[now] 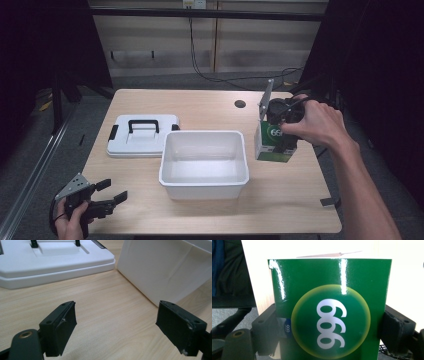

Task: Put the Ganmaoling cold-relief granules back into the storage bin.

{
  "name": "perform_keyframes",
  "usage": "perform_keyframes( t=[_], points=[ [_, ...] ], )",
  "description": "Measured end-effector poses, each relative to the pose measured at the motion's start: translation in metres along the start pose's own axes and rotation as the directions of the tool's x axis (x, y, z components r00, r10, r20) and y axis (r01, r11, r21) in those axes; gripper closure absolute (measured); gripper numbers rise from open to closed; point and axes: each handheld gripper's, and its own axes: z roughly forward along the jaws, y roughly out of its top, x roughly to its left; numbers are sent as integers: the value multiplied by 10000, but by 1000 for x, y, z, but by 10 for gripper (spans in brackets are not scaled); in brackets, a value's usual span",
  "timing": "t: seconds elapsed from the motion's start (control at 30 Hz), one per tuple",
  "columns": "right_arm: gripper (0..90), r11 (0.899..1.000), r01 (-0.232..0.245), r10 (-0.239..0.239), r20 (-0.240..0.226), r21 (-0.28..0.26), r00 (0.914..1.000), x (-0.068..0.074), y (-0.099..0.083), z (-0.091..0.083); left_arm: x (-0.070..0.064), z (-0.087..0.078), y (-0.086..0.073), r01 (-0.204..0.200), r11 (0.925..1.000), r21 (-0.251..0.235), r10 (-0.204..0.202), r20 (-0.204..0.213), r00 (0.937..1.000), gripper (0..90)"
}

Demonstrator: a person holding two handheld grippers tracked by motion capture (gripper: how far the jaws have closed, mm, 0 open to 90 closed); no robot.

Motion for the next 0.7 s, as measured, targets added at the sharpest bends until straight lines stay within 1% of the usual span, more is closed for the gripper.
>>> perform_keyframes(
  t=[0.03,0.07,0.13,0.17,0.2,0.23,0.33,0.43,0.5,0.57,0.6,0.63,0.67,0.7],
  points=[
    [160,9998,4,-3,48,-177,10000,0,5,-4,0,0,0,-15,10000,-11,15,-1,10000,158],
    [160,9998,4,-3,48,-177,10000,0,5,-4,0,0,0,-15,10000,-11,15,-1,10000,159],
    [161,9999,71,-70,47,-153,10000,1,13,-8,0,-1,0,-29,10000,1,29,-18,10000,159],
    [161,9999,71,-70,47,-153,10000,1,13,-8,0,-1,0,-29,10000,1,29,-18,10000,158],
    [160,9997,190,-189,77,-172,9998,0,15,-8,0,0,0,-23,10000,6,23,-9,10000,158],
    [160,9998,150,-150,5,-161,9999,2,20,-8,0,0,0,-1,10000,-13,1,4,10000,158],
    [160,9996,166,-169,-122,-244,9998,2,26,-7,0,0,0,13,10000,21,-13,1,10000,159],
    [160,9993,281,-283,-108,-244,9995,2,33,-8,0,0,0,-3,10000,3,3,3,10000,158],
    [160,9990,275,-283,-227,-357,9993,1,39,-9,1,0,0,19,10000,-1,-19,-21,10000,159],
    [160,9981,453,-460,-171,-406,9988,2,47,-10,0,0,0,-34,10000,-26,34,0,10000,158],
    [160,9981,453,-460,-171,-406,9988,2,47,-10,0,0,0,-34,10000,-26,34,0,10000,159],
    [160,9979,536,-544,-209,-377,9983,2,51,-10,-1,-1,0,-62,10000,-20,62,40,10000,159],
    [160,9977,608,-615,-226,-313,9979,2,59,-8,-1,-1,0,-95,10000,-22,95,22,10000,158],
    [160,9977,608,-615,-226,-313,9979,2,59,-8,-1,-1,0,-95,10000,-22,95,22,10000,159]
  ],
)
